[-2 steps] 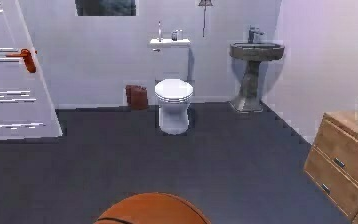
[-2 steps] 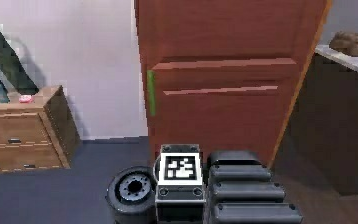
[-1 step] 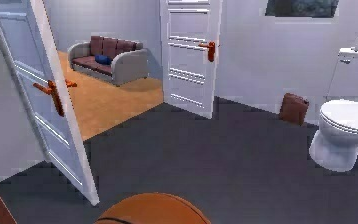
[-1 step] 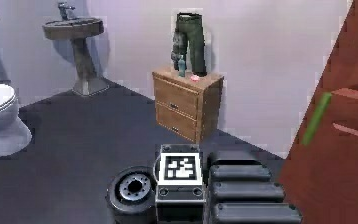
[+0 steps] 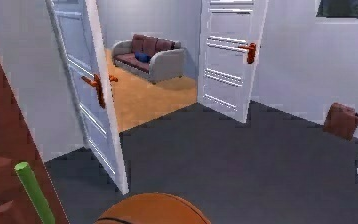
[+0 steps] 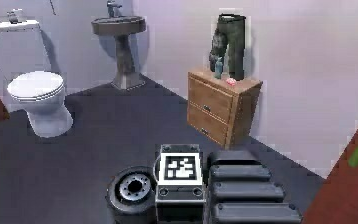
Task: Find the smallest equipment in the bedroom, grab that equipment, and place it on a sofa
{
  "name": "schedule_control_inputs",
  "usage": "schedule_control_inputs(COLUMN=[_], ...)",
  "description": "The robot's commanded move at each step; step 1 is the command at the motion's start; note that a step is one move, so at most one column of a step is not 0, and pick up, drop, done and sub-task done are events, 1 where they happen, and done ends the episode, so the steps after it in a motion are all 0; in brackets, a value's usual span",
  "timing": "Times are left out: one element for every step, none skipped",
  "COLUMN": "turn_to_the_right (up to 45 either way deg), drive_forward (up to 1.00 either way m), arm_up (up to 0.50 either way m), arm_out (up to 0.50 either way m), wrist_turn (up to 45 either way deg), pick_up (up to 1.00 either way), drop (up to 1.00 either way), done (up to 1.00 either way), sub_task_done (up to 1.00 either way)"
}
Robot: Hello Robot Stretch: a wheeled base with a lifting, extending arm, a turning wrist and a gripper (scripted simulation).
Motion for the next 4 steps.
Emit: schedule_control_inputs(turn_to_the_right=[0.0,0.0,-27.0,0.0], drive_forward=[1.0,0.45,0.0,1.0], arm_up=[0.0,0.0,0.0,0.0], arm_out=[0.0,0.0,0.0,0.0], wrist_turn=[0.0,0.0,0.0,0.0], pick_up=[0.0,0.0,0.0,0.0], drop=[0.0,0.0,0.0,0.0], done=[0.0,0.0,0.0,0.0], sub_task_done=[0.0,0.0,0.0,0.0])
